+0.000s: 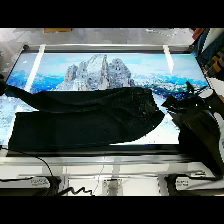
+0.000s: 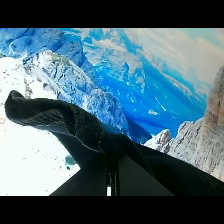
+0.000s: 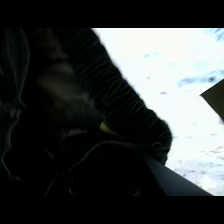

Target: Fold the clothes and pants, and hang the long-sleeved shirts on hangers.

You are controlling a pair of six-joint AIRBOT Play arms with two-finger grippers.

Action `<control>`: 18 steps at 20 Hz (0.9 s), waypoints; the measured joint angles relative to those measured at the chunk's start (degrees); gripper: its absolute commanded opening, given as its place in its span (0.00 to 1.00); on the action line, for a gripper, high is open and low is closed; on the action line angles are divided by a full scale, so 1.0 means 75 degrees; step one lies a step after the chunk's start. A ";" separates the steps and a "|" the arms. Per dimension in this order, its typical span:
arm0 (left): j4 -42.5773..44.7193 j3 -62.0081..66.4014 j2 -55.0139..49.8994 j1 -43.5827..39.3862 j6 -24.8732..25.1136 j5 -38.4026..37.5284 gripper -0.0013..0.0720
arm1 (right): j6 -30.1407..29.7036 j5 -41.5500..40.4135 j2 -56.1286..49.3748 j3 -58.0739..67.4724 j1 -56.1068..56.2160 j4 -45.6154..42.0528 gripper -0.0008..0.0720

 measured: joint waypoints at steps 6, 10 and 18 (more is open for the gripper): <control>0.0050 0.0000 -0.0012 0.0000 -0.0029 -0.0017 0.05 | -0.1131 0.0714 -0.1174 0.1201 0.0466 0.0979 0.68; 0.0052 0.0000 -0.0015 -0.0003 -0.0029 -0.0020 0.05 | -0.1358 0.0093 -0.1332 0.1425 0.1037 0.1116 0.63; 0.0055 0.0000 -0.0015 0.0000 -0.0026 -0.0020 0.05 | -0.0323 -0.0816 -0.1684 0.1501 0.1883 -0.0029 0.40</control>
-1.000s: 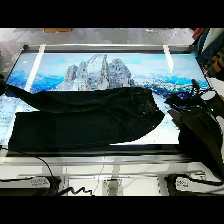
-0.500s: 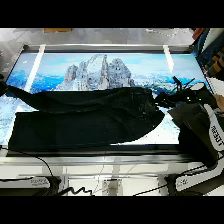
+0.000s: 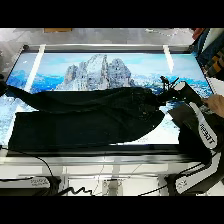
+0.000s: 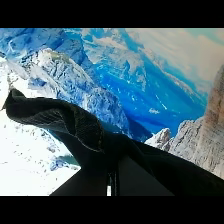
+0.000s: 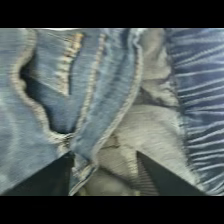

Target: Fold the clothes and pants, and hang the long-sleeved shirts on hangers.

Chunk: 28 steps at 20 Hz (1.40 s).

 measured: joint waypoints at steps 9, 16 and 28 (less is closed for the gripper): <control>-0.0775 0.0003 0.0003 -0.0003 0.0003 0.0236 0.05 | 0.0236 -0.1376 -0.0058 0.0807 0.0516 -0.1093 0.05; -0.1515 0.0003 0.0006 -0.0012 0.0006 0.0347 0.05 | 0.0271 -0.1760 0.0000 0.1667 0.0522 -0.3480 0.18; -0.1606 0.0003 0.0003 -0.0213 0.0032 0.0326 0.05 | 0.0446 0.0542 -0.0309 0.1789 -0.1545 -0.1961 0.66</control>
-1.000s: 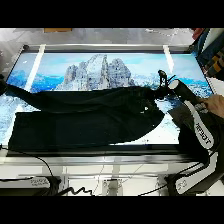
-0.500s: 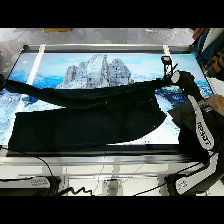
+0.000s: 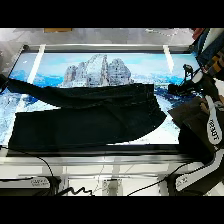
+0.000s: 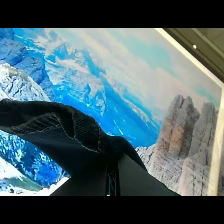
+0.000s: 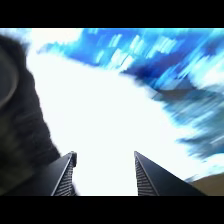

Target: Fold the clothes and pants, and hang the long-sleeved shirts on hangers.

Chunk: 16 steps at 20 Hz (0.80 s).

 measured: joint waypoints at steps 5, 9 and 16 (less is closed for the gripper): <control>0.0003 0.0000 -0.0003 -0.0015 0.0000 0.0000 0.05 | -0.1469 0.1553 -0.0481 -0.0009 -0.0455 0.2294 0.93; 0.0000 0.0000 -0.0003 -0.0015 0.0000 -0.0006 0.05 | -0.2358 0.1597 -0.0592 -0.0015 0.0006 0.2381 0.96; 0.0020 0.0000 0.0000 -0.0015 0.0000 -0.0032 0.05 | -0.1792 0.0819 -0.0629 -0.0015 0.0819 0.0822 0.95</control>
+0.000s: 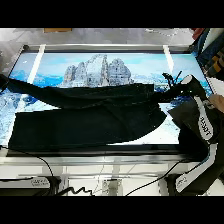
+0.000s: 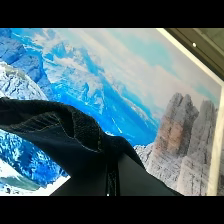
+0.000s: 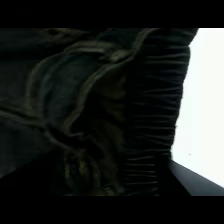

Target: Fold the clothes and pants, and hang the long-sleeved shirts on hangers.

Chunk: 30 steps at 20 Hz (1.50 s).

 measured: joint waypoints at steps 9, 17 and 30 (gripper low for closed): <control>0.0009 0.0000 -0.0003 0.0000 0.0000 -0.0029 0.05 | 0.1673 -0.0781 -0.0396 0.0055 -0.0131 -0.0166 0.95; 0.0009 0.0003 -0.0102 0.0000 0.0000 -0.0067 0.05 | 0.1008 0.0930 -0.0953 0.0082 -0.0868 0.1696 0.89; 0.0006 0.0003 -0.0221 0.0000 0.0000 -0.0289 0.05 | -0.0463 0.1058 -0.1332 0.0070 -0.0758 0.3197 0.81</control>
